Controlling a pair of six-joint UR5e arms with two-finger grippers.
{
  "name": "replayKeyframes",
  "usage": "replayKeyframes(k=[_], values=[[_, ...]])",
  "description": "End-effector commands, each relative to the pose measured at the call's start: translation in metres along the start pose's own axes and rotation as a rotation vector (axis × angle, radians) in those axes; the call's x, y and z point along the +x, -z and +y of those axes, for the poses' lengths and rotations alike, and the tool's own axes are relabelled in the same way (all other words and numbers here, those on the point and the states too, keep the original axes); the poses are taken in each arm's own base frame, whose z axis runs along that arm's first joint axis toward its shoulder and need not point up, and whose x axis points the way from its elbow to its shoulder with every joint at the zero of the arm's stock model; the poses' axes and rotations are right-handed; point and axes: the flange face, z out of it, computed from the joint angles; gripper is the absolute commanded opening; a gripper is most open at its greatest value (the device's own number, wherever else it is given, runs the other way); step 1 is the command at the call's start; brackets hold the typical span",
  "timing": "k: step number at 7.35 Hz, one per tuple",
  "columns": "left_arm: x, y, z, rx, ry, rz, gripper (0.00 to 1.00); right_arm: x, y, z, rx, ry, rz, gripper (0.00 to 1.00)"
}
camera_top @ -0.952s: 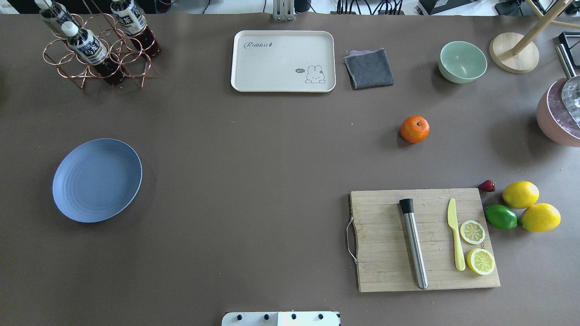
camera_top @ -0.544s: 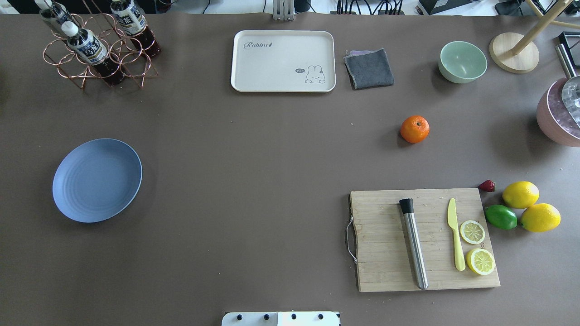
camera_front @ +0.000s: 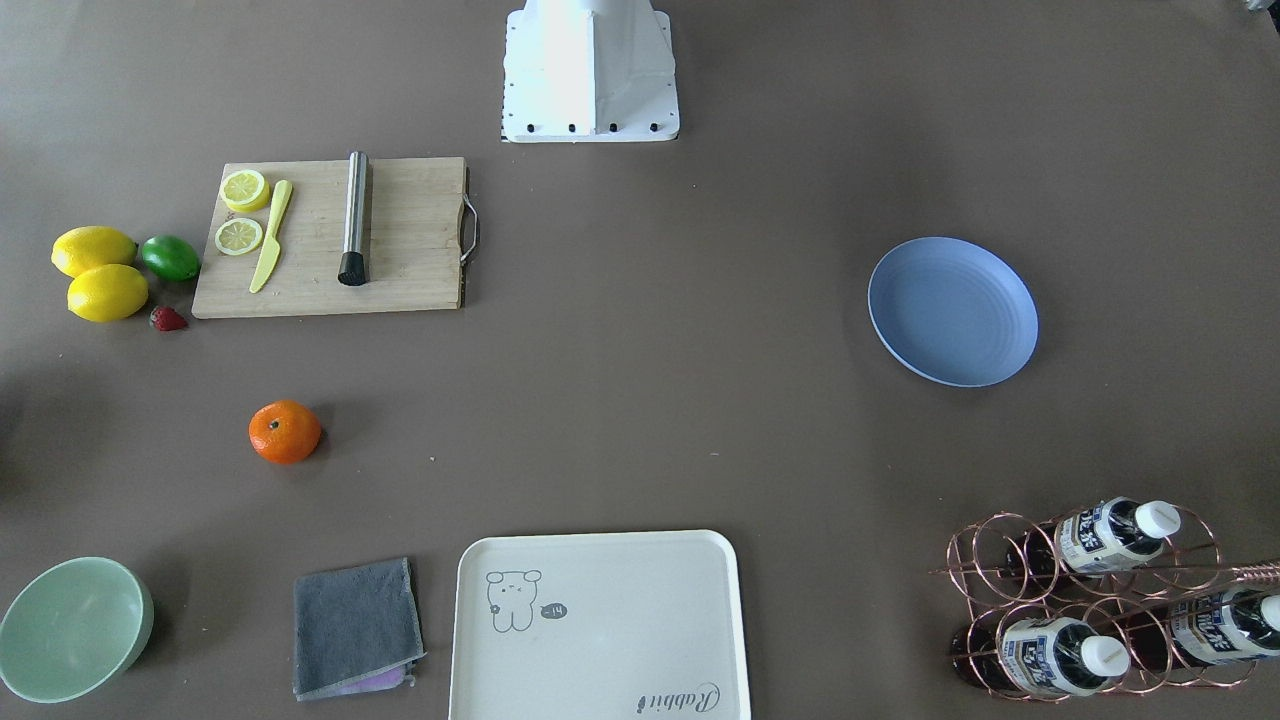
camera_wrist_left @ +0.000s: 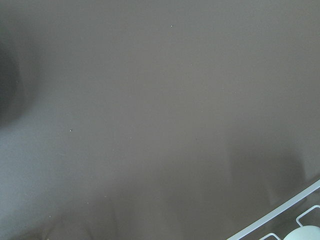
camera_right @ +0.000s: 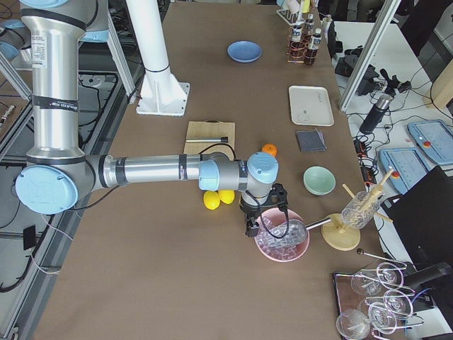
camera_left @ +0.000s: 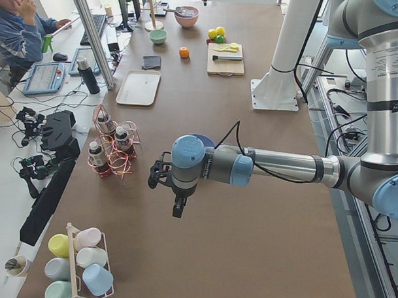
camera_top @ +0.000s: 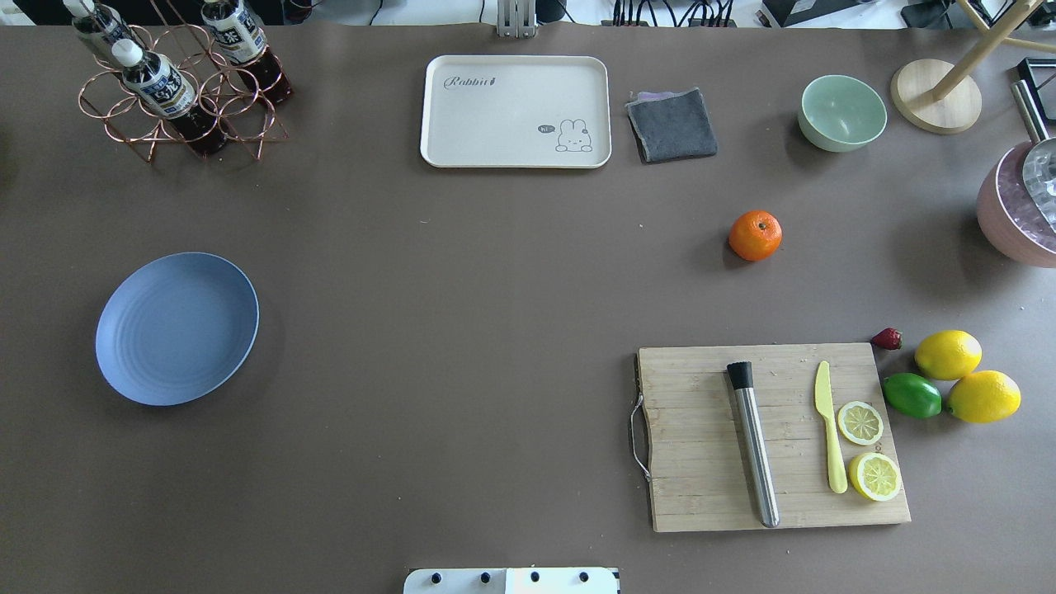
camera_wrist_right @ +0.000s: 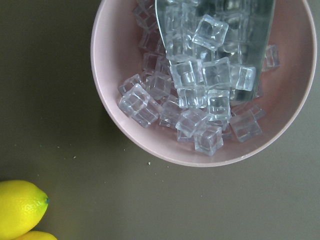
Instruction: Pick orange to plate
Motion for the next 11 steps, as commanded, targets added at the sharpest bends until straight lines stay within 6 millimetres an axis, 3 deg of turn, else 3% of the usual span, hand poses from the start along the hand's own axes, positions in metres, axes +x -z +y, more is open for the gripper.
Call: replayKeyframes(k=[1,2,5,7,8,9,11], values=[[0.003,0.005,-0.016,0.035,-0.035,-0.008,0.98,0.002,-0.002,0.003,-0.004,-0.004,-0.002,1.0],[0.015,0.017,-0.035,0.097,-0.106,-0.007,0.98,0.003,-0.003,0.004,-0.006,-0.004,-0.004,1.0],[0.01,0.012,-0.032,0.185,-0.199,-0.009,0.98,-0.028,0.04,-0.024,0.083,0.074,0.032,1.0],[0.024,0.008,-0.04,0.195,-0.233,-0.001,0.99,-0.053,0.068,-0.043,0.147,0.065,0.034,1.0],[0.051,-0.02,-0.046,0.14,-0.24,0.032,0.98,-0.071,0.077,-0.045,0.167,0.055,0.02,1.0],[0.081,-0.041,-0.044,0.12,-0.098,0.076,0.98,-0.096,0.076,-0.047,0.167,0.024,0.0,1.0],[0.117,-0.11,-0.023,0.114,-0.024,0.179,0.98,-0.165,0.059,-0.068,0.151,-0.057,0.016,1.0]])
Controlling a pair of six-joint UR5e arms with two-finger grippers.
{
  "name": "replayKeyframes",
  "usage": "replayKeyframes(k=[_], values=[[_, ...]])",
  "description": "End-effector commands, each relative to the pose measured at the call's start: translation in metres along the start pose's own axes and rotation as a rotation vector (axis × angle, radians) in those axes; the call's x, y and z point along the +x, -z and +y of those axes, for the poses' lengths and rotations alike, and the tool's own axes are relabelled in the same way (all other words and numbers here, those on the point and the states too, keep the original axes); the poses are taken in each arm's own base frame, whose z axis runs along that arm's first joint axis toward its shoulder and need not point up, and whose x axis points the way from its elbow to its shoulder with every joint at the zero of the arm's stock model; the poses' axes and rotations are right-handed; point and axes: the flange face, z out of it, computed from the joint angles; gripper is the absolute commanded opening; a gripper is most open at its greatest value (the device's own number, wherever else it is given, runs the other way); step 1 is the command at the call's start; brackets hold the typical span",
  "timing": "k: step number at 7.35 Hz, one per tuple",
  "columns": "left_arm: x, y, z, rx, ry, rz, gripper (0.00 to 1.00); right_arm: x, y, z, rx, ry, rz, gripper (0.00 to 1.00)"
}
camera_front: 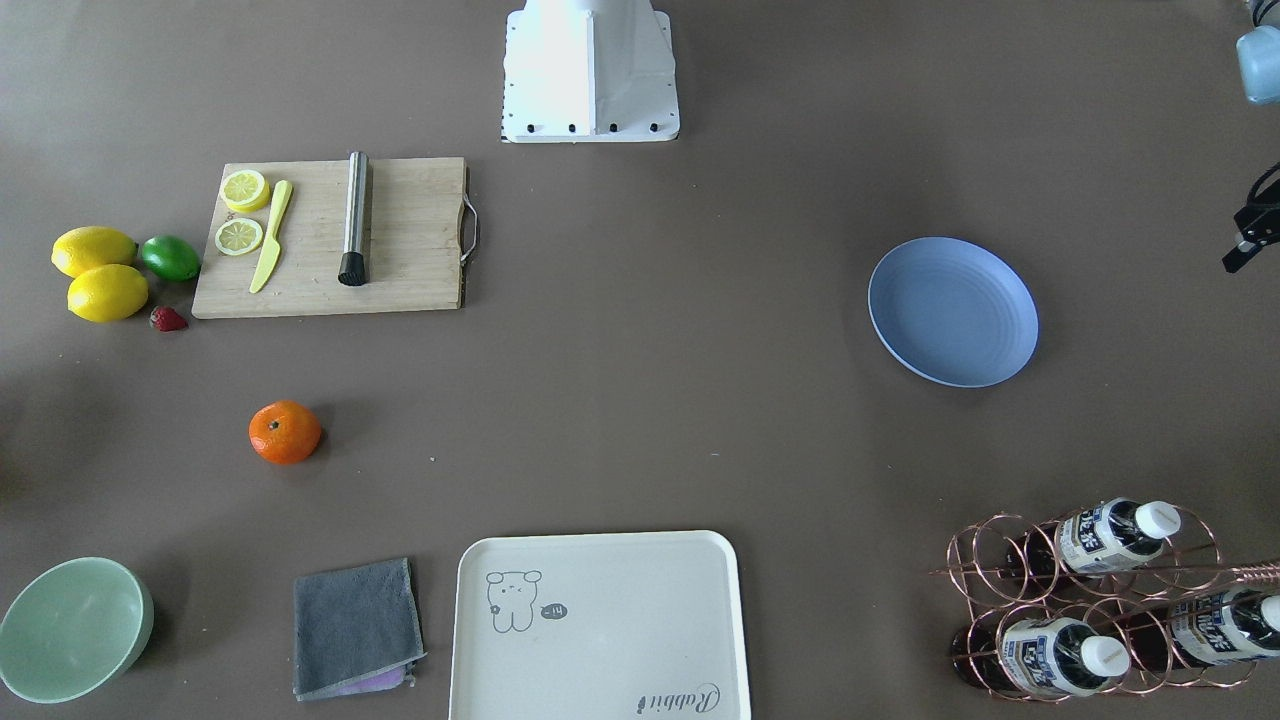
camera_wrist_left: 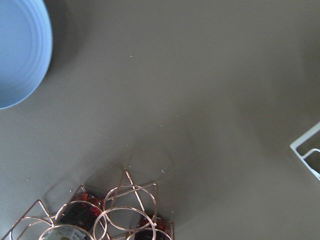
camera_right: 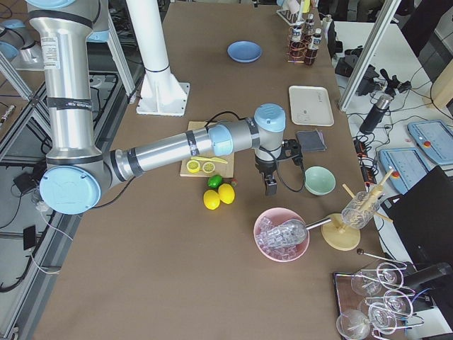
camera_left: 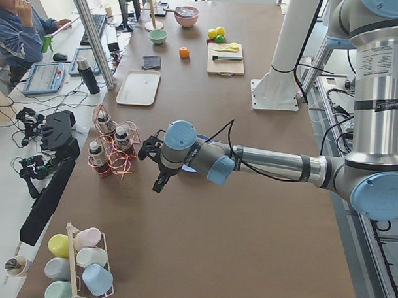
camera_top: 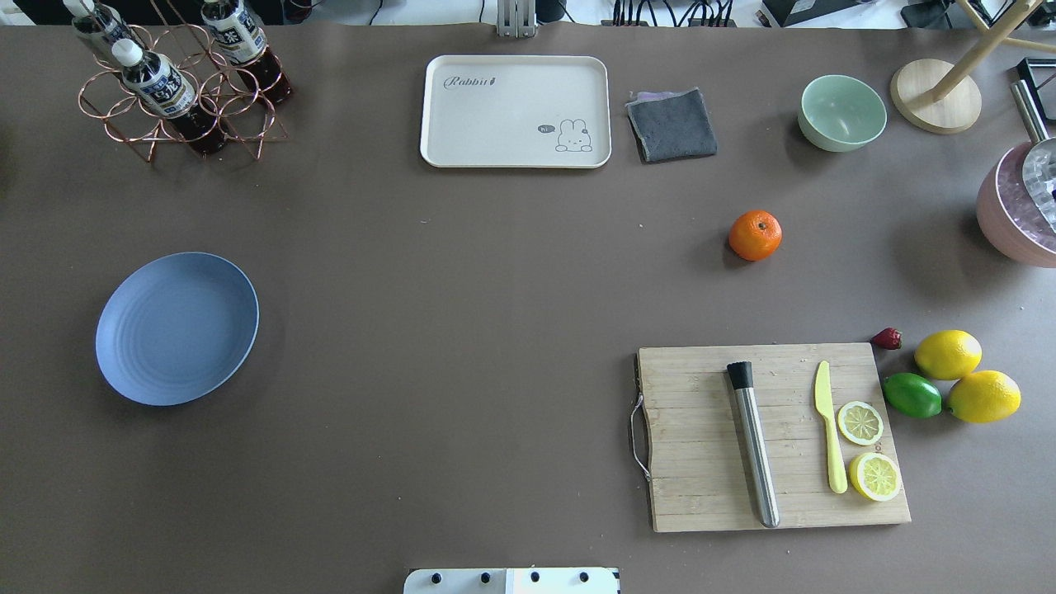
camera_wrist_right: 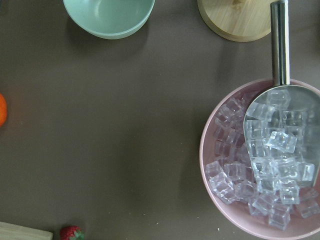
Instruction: Pick orange to plate
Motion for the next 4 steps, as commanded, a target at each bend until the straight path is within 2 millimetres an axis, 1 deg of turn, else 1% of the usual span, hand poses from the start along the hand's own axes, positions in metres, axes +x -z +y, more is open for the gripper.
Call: replayKeyframes(k=[1,2,3,4], values=[[0.034,-0.062,0.024,-0.022,0.092,0.093,0.98,-0.071,-0.02,-0.019,-0.005,-0.082,0.03,1.0],[0.048,-0.081,0.029,-0.034,0.121,0.085,0.98,-0.085,-0.028,-0.019,-0.01,-0.086,0.023,0.99],[0.066,-0.1,0.032,-0.05,0.145,0.075,0.98,-0.091,-0.038,-0.018,0.019,-0.09,0.001,0.98],[0.082,-0.121,0.039,-0.063,0.126,0.069,0.98,-0.11,-0.05,-0.019,0.046,-0.119,-0.025,0.98]])
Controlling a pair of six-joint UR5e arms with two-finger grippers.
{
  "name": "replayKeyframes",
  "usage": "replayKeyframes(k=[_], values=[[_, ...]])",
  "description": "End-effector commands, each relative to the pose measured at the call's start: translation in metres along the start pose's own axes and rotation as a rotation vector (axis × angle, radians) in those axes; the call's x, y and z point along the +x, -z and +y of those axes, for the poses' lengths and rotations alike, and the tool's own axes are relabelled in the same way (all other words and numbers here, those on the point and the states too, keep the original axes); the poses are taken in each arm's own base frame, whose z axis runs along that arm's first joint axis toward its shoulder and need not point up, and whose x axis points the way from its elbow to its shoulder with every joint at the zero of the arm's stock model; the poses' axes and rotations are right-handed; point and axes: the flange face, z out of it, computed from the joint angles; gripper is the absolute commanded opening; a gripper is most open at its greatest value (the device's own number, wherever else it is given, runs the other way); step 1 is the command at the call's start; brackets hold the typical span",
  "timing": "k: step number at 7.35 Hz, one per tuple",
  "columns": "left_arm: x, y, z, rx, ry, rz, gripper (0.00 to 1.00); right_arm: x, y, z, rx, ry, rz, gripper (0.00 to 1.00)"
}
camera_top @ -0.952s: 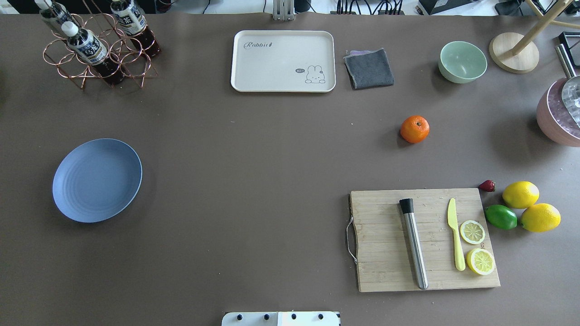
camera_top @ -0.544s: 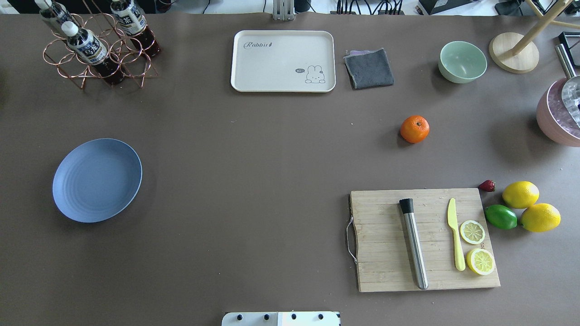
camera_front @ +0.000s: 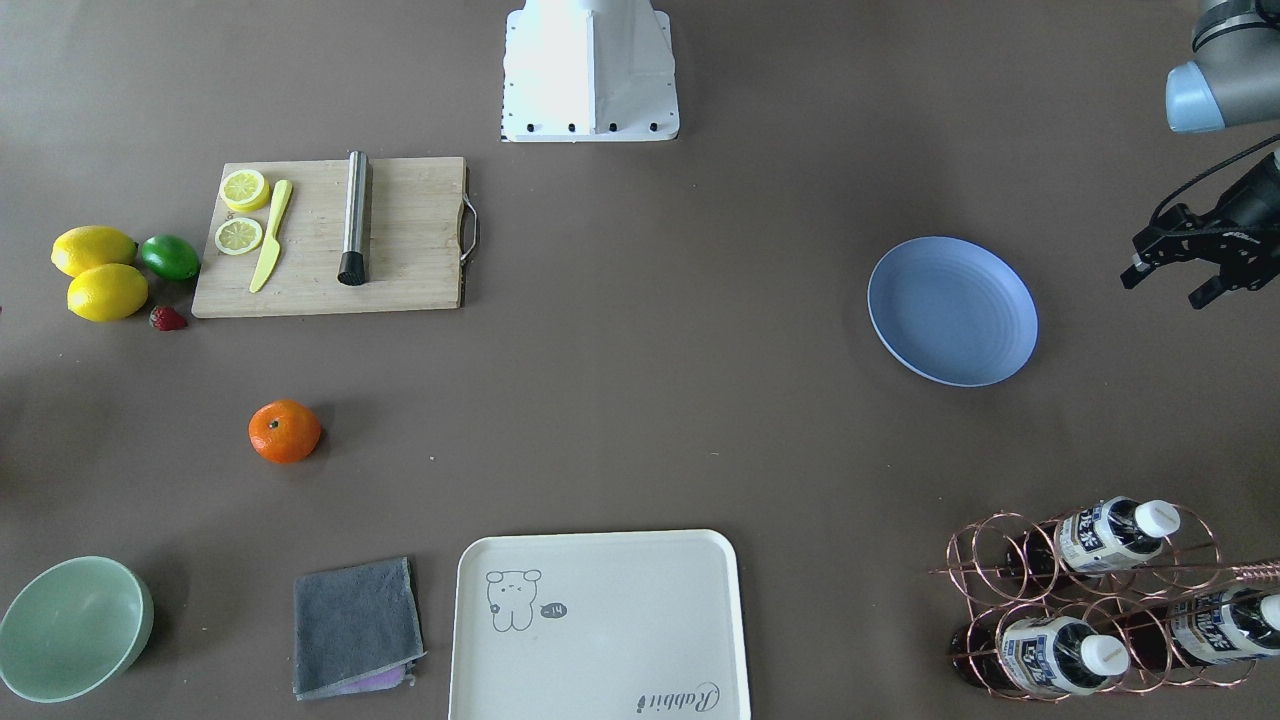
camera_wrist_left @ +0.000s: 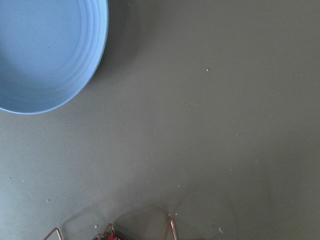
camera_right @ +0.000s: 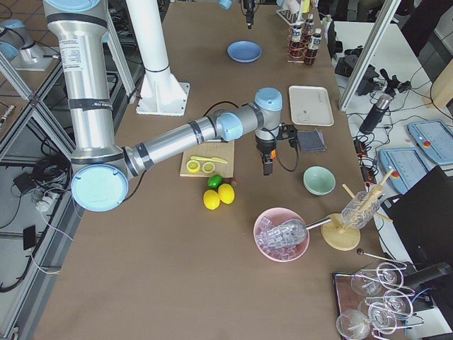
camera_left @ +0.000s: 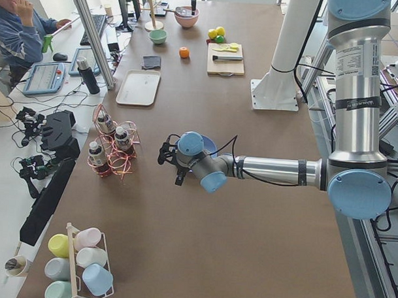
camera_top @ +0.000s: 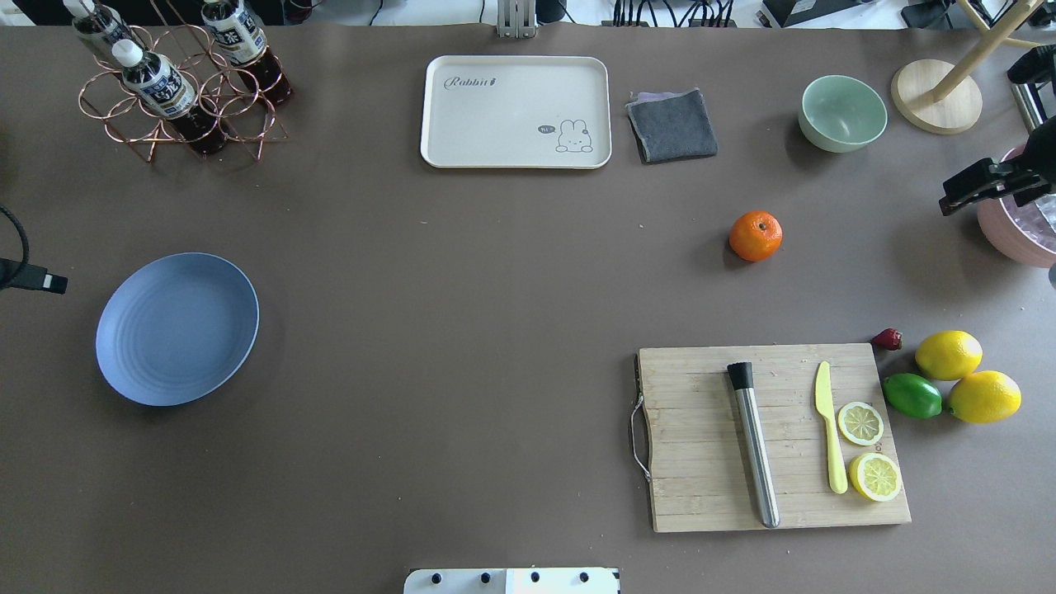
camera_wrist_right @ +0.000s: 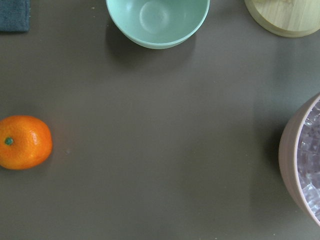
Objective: Pick orange to plate
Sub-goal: 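Push the blue plate with the left gripper while the right gripper nears the orange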
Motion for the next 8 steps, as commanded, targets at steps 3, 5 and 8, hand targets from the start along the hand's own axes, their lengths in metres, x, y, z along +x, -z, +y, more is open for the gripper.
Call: replayKeyframes(k=[3,5,8], values=[[0.026,-0.067,0.017,0.005,0.035,0.07,0.89,-0.029,-0.021,0.004,0.043,-0.021,-0.026,0.98],[0.025,-0.071,0.023,-0.007,0.024,0.068,0.24,-0.028,-0.021,0.004,0.044,-0.023,-0.024,0.98],[0.025,-0.068,0.025,-0.005,0.018,0.07,0.0,-0.027,-0.022,0.005,0.041,-0.023,-0.023,0.98]])
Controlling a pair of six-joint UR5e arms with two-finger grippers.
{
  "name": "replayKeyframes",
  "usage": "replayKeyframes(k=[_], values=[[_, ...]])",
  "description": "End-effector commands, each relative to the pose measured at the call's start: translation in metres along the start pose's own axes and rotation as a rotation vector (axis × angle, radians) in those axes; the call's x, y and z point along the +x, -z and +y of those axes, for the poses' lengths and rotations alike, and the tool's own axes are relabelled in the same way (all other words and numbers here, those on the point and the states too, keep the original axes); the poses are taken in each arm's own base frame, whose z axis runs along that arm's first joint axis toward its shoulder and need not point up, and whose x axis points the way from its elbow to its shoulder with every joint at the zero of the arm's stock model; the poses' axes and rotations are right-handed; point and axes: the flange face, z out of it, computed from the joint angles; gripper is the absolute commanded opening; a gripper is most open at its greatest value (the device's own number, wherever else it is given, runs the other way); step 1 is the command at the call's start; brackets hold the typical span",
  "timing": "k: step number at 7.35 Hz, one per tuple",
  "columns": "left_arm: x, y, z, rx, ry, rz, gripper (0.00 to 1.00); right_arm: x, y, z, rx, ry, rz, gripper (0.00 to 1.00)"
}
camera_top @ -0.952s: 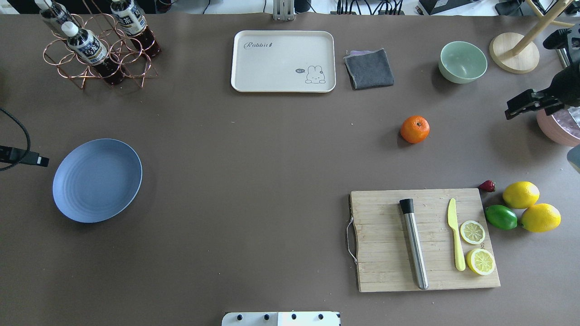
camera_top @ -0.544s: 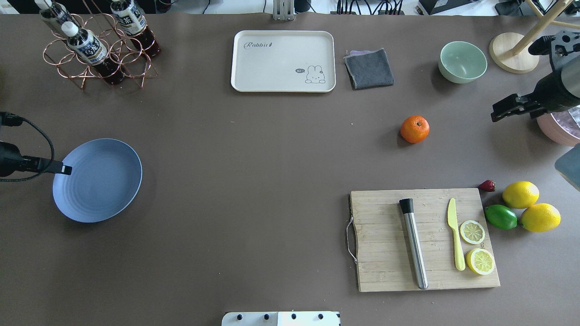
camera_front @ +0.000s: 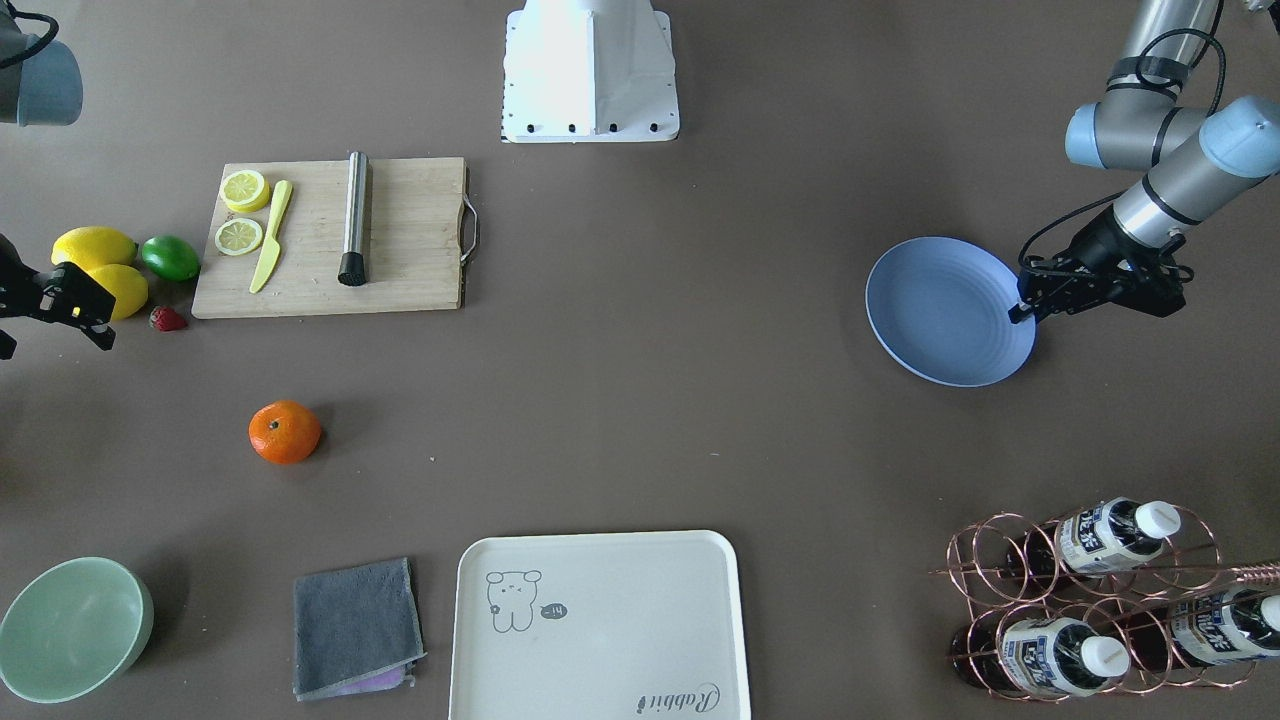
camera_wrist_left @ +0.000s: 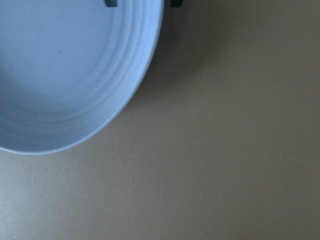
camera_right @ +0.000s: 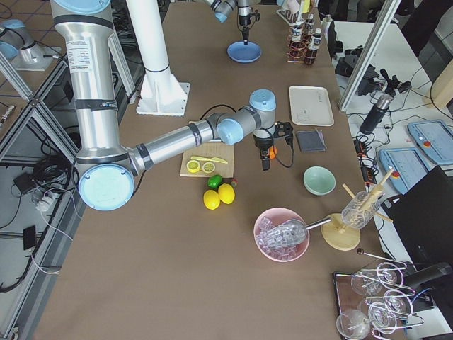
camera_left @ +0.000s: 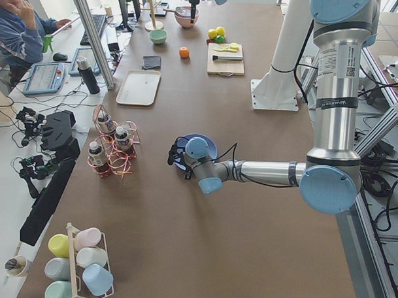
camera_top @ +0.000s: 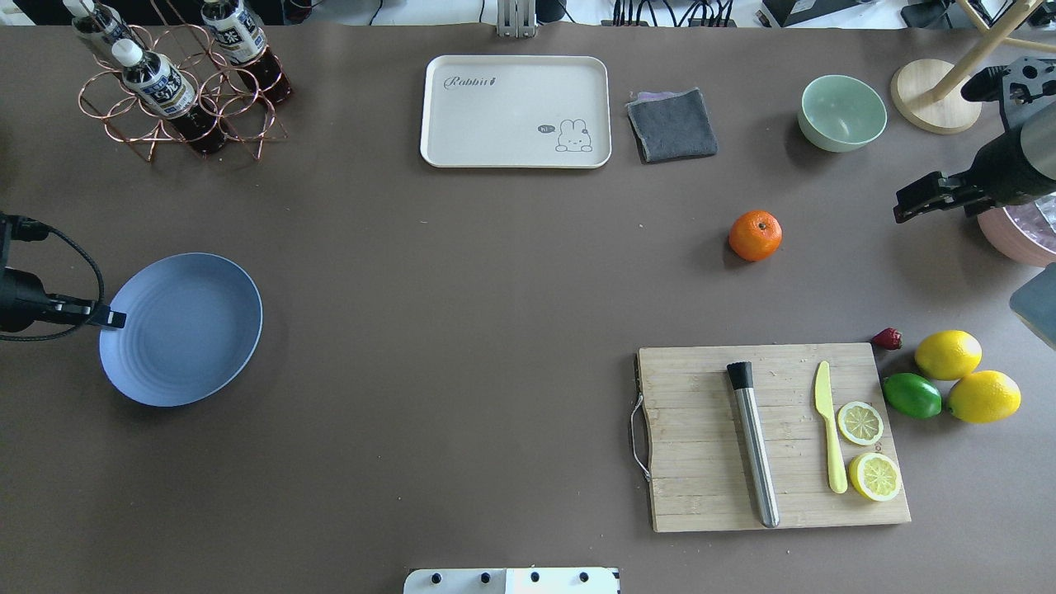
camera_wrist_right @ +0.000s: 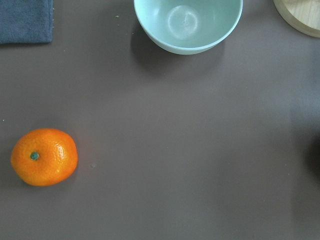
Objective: Pick orange to plate
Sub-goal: 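Push the blue plate with the left gripper while the right gripper nears the orange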
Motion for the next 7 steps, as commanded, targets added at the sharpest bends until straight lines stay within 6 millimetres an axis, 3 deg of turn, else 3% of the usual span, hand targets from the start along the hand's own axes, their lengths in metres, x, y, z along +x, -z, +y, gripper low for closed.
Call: replayKeyframes(k=[1,2,3,4,5,6,7], values=[[0.014,0.005,-0.005,0.002,-0.006,0.027,0.0,0.0,0.0,0.0,0.001,0.0,0.0,0.98],[0.028,0.009,-0.009,-0.014,-0.019,0.067,0.0,-0.001,0.0,0.0,-0.002,0.001,-0.003,0.98],[0.055,0.009,-0.03,0.003,-0.021,0.104,0.0,-0.001,0.0,0.0,-0.002,0.001,-0.003,0.98],[0.098,0.008,-0.063,0.026,0.078,0.159,0.0,0.0,-0.001,0.0,-0.003,0.0,-0.002,0.98],[0.16,0.004,-0.097,0.041,0.139,0.226,0.0,0.0,-0.001,0.0,-0.005,-0.001,-0.003,0.98],[0.223,-0.025,-0.095,0.004,0.155,0.267,0.0,0.0,-0.001,0.0,-0.006,-0.001,-0.004,0.98],[0.284,-0.045,-0.108,0.019,0.183,0.233,0.0,0.0,-0.003,0.0,-0.007,0.0,-0.002,0.98]])
